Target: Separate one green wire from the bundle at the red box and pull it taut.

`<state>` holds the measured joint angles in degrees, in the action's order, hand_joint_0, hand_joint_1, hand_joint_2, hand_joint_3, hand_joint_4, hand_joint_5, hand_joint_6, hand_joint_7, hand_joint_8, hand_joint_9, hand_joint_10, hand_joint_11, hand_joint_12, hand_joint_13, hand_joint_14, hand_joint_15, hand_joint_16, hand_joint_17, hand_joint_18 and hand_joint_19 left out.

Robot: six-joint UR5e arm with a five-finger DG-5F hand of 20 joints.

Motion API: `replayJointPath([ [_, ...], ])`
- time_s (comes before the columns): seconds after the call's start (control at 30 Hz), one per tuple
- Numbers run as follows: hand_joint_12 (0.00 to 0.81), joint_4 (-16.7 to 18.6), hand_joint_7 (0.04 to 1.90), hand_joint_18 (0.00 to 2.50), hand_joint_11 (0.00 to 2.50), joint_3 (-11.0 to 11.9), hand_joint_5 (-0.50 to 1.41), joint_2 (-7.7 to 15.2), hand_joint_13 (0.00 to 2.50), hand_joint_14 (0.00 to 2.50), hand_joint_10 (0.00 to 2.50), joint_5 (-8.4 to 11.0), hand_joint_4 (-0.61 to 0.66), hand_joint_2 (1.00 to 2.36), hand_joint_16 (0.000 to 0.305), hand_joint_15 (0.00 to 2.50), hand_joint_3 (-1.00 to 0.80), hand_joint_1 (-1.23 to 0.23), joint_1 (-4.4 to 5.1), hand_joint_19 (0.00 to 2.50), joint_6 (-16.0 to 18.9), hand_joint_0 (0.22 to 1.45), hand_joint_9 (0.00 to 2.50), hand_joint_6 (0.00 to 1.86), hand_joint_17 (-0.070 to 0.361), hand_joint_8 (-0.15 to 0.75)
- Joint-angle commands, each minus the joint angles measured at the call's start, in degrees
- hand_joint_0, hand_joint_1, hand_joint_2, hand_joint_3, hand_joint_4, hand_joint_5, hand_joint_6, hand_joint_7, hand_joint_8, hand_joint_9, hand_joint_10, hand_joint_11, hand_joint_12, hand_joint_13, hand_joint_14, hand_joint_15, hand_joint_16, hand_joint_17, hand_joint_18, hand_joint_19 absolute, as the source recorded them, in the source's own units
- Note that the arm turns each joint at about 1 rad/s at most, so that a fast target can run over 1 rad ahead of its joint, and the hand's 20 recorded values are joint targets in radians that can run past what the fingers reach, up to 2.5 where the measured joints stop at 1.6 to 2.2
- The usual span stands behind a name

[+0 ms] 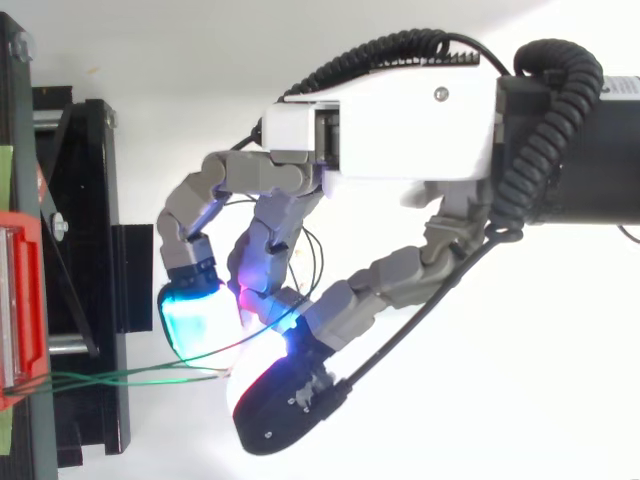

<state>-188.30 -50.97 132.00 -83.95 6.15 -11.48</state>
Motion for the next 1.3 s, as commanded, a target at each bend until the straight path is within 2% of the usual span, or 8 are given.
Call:
replayJointPath([
  [0.0, 0.365, -2.1, 0.99, 0.85, 1.4, 1.7, -0.19, 0.0, 0.92, 0.02, 0.35, -1.13, 0.16, 1.0, 0.049, 0.79, -0.5, -0.96, -0.35, 0.47, 0.1, 0.76, 0.99, 0.91, 0.11, 0.291],
  [0.1, 0.362, -3.7, 0.99, 0.85, 1.42, 2.7, -0.19, 0.0, 0.92, 0.02, 0.35, -1.66, 0.17, 1.0, 0.048, 0.8, -0.5, -0.95, -0.62, 0.47, 0.1, 0.74, 0.99, 0.91, 0.109, 0.29],
  [0.23, 0.368, -5.1, 0.99, 0.84, 1.43, 3.3, -0.19, 0.0, 0.91, 0.02, 0.33, -1.92, 0.18, 1.0, 0.049, 0.81, -0.5, -0.92, -0.79, 0.49, 0.1, 0.63, 1.0, 0.91, 0.11, 0.3],
  [0.3, 0.374, -5.9, 0.99, 0.84, 1.44, 3.7, -0.19, 0.0, 0.92, 0.02, 0.32, -2.36, 0.18, 1.0, 0.05, 0.81, -0.5, -0.9, -1.23, 0.5, 0.5, 0.58, 1.01, 0.91, 0.112, 0.303],
  [0.6, 0.387, -8.9, 0.99, 0.85, 1.41, 4.5, -0.19, -0.3, 0.91, 0.02, 0.29, -4.56, 0.19, 1.0, 0.053, 0.79, -0.5, -0.84, -1.76, 0.5, 0.6, 0.54, 1.02, 0.91, 0.118, 0.321],
  [0.9, 0.381, -8.8, 1.03, 0.84, 1.47, 4.4, -0.17, -0.3, 0.91, 0.02, 0.16, -4.82, 0.18, 1.0, 0.052, 0.78, -0.5, -0.71, -2.11, 0.51, 0.7, 0.55, 1.08, 0.89, 0.117, 0.315],
  [0.93, 0.38, -8.1, 1.04, 0.84, 1.48, 3.6, -0.17, -0.3, 0.91, 0.02, 0.14, -4.82, 0.18, 1.0, 0.052, 0.78, -0.48, -0.71, -2.11, 0.51, 0.8, 0.56, 1.08, 0.89, 0.116, 0.312],
  [1.27, 0.375, -7.0, 1.11, 0.84, 1.52, 2.2, -0.16, -0.3, 0.91, 0.02, 0.08, -4.91, 0.1, 1.02, 0.051, 0.77, -0.24, -0.74, -1.93, 0.52, 0.9, 0.59, 1.11, 0.91, 0.114, 0.311],
])
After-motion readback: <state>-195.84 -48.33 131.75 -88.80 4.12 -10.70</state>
